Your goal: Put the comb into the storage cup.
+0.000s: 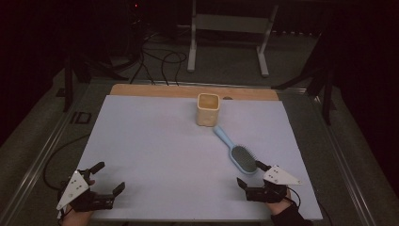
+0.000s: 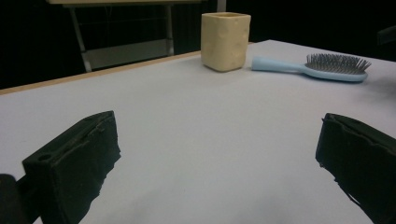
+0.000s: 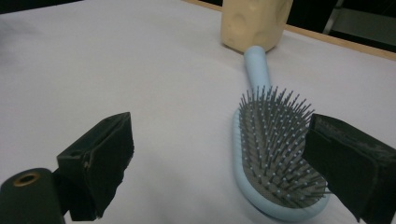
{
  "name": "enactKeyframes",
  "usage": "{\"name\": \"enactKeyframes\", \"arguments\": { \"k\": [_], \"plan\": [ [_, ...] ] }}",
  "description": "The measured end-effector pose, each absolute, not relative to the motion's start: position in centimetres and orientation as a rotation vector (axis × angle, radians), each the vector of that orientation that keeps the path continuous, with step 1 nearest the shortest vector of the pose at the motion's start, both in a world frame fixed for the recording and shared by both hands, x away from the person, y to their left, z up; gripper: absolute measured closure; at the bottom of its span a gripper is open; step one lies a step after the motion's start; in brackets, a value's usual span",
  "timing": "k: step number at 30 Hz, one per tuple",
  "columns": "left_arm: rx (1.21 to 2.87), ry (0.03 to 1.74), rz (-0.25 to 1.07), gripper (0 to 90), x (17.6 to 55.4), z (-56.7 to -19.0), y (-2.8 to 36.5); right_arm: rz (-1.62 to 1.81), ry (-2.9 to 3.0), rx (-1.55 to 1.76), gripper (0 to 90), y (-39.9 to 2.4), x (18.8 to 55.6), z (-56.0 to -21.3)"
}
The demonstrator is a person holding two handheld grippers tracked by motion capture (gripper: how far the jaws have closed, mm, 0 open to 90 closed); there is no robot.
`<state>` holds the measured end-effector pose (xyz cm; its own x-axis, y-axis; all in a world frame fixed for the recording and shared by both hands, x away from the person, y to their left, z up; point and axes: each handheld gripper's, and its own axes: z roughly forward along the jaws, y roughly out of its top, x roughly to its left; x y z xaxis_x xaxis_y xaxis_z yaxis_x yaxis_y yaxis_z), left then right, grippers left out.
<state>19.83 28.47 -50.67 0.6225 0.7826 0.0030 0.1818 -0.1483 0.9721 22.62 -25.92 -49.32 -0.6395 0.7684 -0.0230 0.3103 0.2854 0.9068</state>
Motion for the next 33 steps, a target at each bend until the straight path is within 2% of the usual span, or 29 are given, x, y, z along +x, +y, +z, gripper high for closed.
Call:
{"name": "enactKeyframes", "arguments": {
  "k": [15,33],
  "plan": [
    [1.658,0.781,0.618,0.0,19.8,-50.6,28.4,1.328,2.073,0.914,8.4,-25.6,22.2,-46.1],
    [1.662,0.78,0.616,0.0,19.8,-50.7,28.4,1.33,2.032,0.849,8.7,-25.5,25.0,-41.4]
  ]
}}
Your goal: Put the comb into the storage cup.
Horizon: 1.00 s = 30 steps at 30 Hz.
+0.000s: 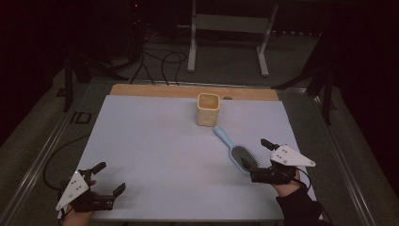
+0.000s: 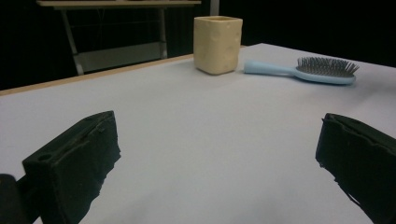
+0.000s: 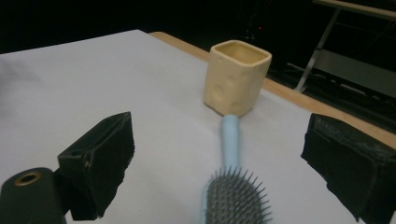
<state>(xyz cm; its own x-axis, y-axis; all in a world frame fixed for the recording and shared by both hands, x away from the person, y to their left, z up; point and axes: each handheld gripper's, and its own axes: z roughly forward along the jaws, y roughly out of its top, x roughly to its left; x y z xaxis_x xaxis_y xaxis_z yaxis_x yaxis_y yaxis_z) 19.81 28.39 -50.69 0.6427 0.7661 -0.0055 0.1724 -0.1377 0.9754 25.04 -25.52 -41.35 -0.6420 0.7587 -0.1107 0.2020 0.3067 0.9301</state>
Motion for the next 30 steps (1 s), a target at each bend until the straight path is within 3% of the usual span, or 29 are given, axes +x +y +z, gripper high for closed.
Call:
{"name": "enactKeyframes", "arguments": {
  "k": [30],
  "plan": [
    [1.654,0.78,0.625,0.0,19.8,-50.7,28.5,1.276,2.103,0.757,8.7,-21.7,31.6,-38.7]
  ]
}}
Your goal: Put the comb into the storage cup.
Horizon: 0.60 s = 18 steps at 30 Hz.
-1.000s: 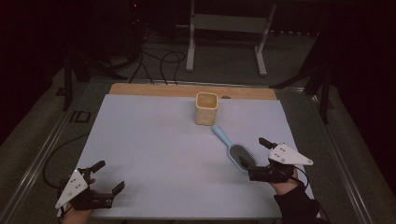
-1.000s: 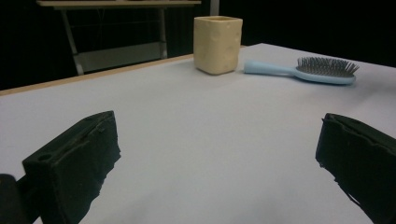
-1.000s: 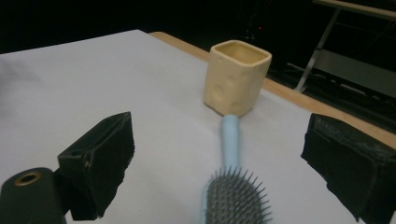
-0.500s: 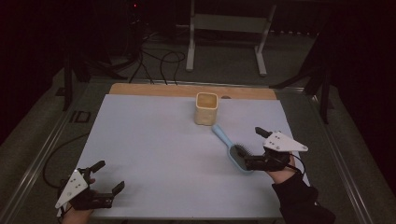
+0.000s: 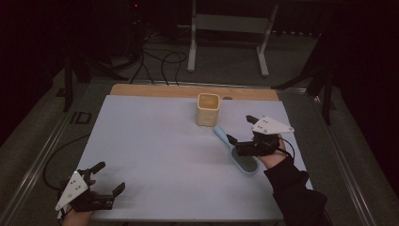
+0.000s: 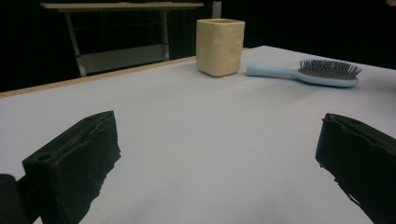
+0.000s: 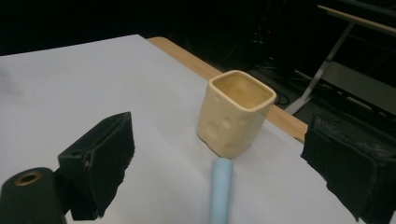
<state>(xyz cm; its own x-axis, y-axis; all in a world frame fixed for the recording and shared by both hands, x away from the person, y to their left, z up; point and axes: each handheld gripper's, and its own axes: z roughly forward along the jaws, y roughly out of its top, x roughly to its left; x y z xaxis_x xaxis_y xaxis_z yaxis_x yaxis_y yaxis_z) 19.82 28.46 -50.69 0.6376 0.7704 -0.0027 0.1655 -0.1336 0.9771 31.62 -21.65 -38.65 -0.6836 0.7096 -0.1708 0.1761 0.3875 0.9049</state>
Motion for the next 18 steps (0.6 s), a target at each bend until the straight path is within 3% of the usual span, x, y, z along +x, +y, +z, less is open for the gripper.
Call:
{"name": "enactKeyframes", "arguments": {
  "k": [16,18],
  "plan": [
    [1.653,0.779,0.621,0.0,19.8,-50.7,28.4,1.176,2.174,0.874,8.8,-21.3,36.4,-41.6],
    [1.653,0.779,0.62,0.0,19.8,-50.7,28.5,1.155,2.19,0.888,14.1,-21.1,36.9,-42.1]
  ]
}}
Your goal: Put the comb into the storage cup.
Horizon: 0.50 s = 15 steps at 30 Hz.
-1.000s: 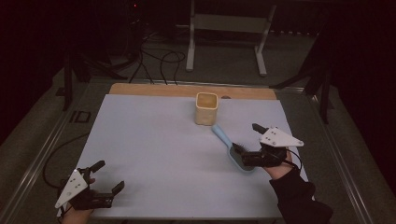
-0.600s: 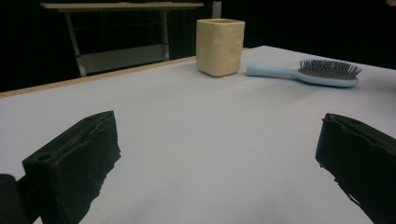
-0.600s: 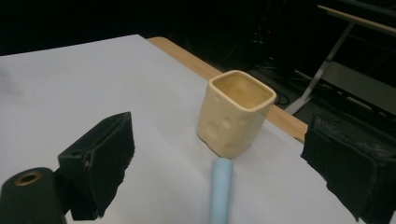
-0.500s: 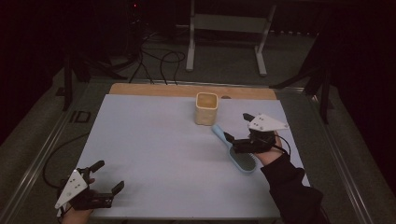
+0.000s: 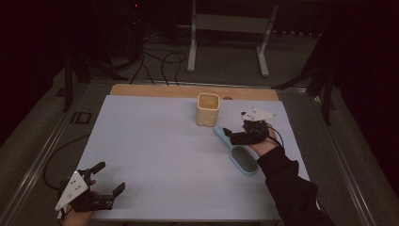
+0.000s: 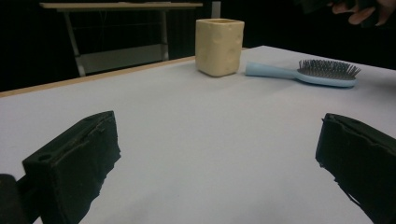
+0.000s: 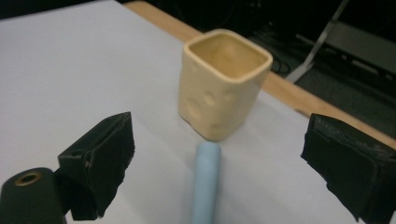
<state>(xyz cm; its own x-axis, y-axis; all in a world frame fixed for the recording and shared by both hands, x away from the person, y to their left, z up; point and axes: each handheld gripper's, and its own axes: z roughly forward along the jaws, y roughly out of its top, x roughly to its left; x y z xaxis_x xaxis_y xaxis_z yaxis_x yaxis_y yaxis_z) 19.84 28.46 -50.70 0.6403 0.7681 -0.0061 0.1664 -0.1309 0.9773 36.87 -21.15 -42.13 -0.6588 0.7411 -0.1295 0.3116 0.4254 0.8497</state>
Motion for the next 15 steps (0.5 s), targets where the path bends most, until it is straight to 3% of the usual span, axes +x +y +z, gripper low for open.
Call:
{"name": "enactKeyframes", "arguments": {
  "k": [5,8,15],
  "plan": [
    [1.654,0.777,0.62,0.0,19.8,-50.7,28.4,1.123,2.25,0.901,17.5,-20.8,38.1,-43.4],
    [1.649,0.778,0.615,0.0,19.9,-50.7,28.5,1.102,2.268,0.9,27.0,-20.6,38.6,-44.0],
    [1.65,0.779,0.613,0.0,19.9,-50.7,28.5,1.064,2.308,0.924,31.7,-20.1,40.0,-45.2]
  ]
}}
